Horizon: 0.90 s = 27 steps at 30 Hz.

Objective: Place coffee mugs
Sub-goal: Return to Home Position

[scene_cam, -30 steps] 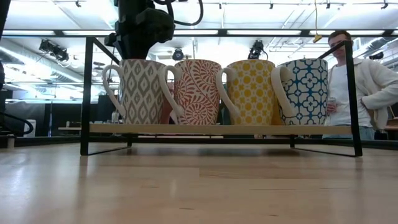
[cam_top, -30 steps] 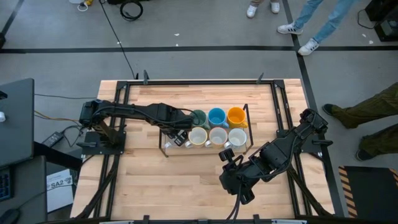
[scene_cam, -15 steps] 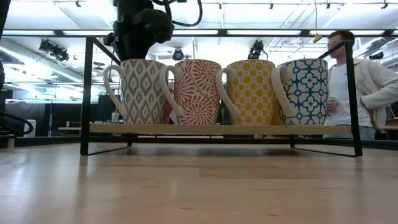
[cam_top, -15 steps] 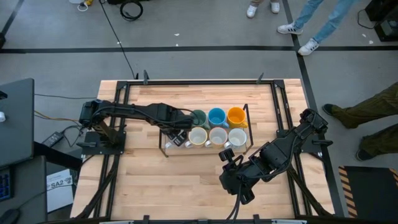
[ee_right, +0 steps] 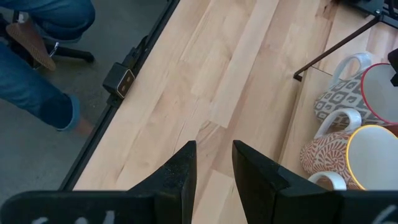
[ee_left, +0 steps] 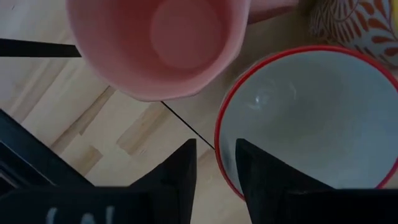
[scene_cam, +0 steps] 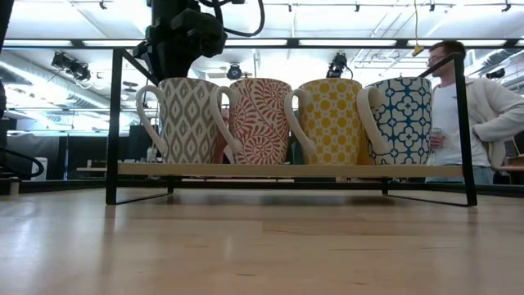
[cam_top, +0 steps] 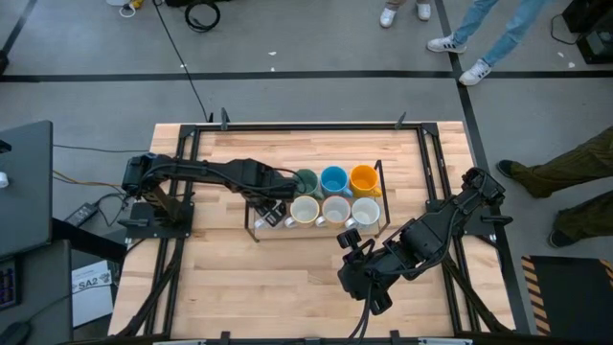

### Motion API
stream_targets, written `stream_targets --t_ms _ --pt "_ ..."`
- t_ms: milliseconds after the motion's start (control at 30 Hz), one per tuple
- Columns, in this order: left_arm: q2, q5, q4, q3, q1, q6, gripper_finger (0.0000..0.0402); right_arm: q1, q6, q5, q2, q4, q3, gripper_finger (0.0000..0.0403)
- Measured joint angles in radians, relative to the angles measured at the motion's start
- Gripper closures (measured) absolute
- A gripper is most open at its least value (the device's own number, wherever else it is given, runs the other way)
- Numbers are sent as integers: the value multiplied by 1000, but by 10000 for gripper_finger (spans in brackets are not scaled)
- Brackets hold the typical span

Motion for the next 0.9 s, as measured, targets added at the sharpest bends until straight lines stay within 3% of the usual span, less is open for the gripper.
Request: stream_targets --t_ms 267,567,900 --pt "0 0 -28 118 0 28 283 0 0 0 0 0 0 294" --pt "-1 -12 -140 405 -12 77 283 0 1 0 0 0 0 294" --pt "-1 -179 -148 767 -162 323 283 -1 -5 0 0 1 0 295"
